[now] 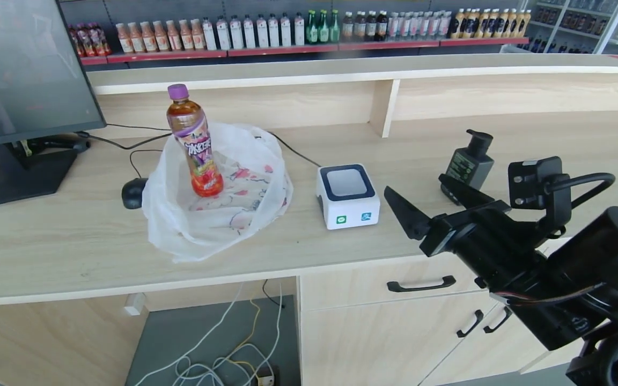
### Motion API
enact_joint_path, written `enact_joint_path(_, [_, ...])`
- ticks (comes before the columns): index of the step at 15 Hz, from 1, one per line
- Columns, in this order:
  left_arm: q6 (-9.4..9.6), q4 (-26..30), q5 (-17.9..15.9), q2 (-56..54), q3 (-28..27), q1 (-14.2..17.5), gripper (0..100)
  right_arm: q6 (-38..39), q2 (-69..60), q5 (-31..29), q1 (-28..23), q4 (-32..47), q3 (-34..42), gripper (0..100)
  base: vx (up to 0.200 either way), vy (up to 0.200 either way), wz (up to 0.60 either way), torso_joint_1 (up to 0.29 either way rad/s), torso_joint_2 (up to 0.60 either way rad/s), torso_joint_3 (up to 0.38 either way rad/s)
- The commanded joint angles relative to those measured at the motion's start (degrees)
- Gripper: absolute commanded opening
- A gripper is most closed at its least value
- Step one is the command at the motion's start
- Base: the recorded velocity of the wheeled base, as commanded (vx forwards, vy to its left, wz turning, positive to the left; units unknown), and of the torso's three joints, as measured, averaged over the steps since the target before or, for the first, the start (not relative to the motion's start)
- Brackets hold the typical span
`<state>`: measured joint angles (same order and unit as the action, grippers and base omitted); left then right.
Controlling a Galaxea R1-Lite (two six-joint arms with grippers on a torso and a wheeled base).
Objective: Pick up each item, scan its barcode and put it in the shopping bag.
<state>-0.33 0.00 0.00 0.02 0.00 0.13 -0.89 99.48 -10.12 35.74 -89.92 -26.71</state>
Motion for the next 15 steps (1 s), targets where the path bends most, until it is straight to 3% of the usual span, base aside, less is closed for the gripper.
enact_joint_path(1, [-0.02,0.0,0.0,0.0,0.0,0.0,100,-0.1,-0.8,0.0,0.0,-0.1,0.4,100,0.0,-0.2,0.0,0.002,0.01,0.007])
enact_joint_path(6, [-0.02,0.1,0.0,0.0,0.0,0.0,100,-0.1,-2.7,0.0,0.0,-0.1,2.2,100,0.0,-0.2,0.0,0.004,0.0,0.004])
enact_joint_path(13, [0.33,0.1,0.0,0.0,0.0,0.0,100,-0.2,-1.6,0.0,-1.1,-0.1,2.1,100,0.0,0.0,0.09,0.0,0.0,0.0])
enact_joint_path(15, [0.33,0.1,0.0,0.0,0.0,0.0,100,-0.8,-1.2,0.0,-5.0,-0.1,2.2,100,0.0,0.0,0.0,0.0,0.0,0.0])
